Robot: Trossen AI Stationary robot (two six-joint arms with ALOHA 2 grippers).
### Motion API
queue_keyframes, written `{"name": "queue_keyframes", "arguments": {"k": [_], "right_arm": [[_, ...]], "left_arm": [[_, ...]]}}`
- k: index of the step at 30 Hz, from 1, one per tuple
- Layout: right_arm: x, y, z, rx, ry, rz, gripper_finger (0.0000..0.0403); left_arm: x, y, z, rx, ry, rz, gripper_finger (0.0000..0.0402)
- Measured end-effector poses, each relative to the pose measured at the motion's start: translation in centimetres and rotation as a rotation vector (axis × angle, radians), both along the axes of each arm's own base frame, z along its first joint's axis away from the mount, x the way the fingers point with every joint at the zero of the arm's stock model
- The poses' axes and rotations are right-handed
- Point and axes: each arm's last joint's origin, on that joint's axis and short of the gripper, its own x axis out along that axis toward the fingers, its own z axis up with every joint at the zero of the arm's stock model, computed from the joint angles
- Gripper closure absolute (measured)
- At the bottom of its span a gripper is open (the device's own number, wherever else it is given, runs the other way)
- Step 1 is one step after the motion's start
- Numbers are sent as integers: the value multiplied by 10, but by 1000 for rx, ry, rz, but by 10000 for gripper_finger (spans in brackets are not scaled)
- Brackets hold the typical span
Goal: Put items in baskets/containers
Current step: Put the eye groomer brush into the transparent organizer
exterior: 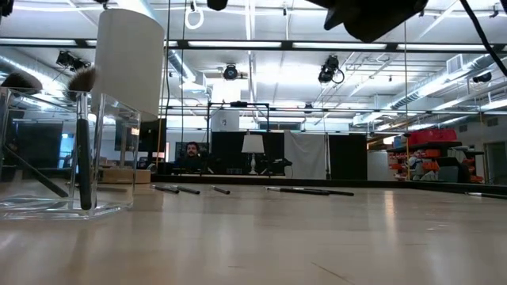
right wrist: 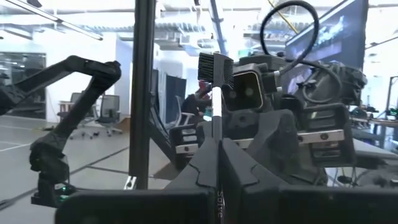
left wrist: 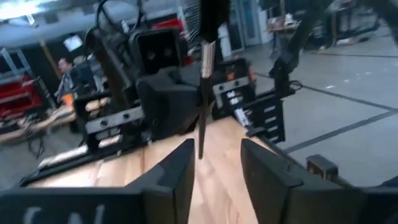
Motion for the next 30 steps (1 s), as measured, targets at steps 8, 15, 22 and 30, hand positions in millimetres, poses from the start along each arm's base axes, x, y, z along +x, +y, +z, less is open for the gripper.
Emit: {"name": "queue_keyframes", "arguments": {"k": [8,15,22,30], "right_arm": [[1,0,1,-9,-4,30,401],[1,0,1,-10,-4,30,401],[1,0,1,-9,-5,30,401],[1,0,1,-9,-5,30,401]], "left_arm": [[7,8,11,-56,-94,-27,187],[11,10,14,-43,-149,-134,195],[22,4,6,-56,-177,-119,230],[29,-1,4,-100,-242,-112,249]]}}
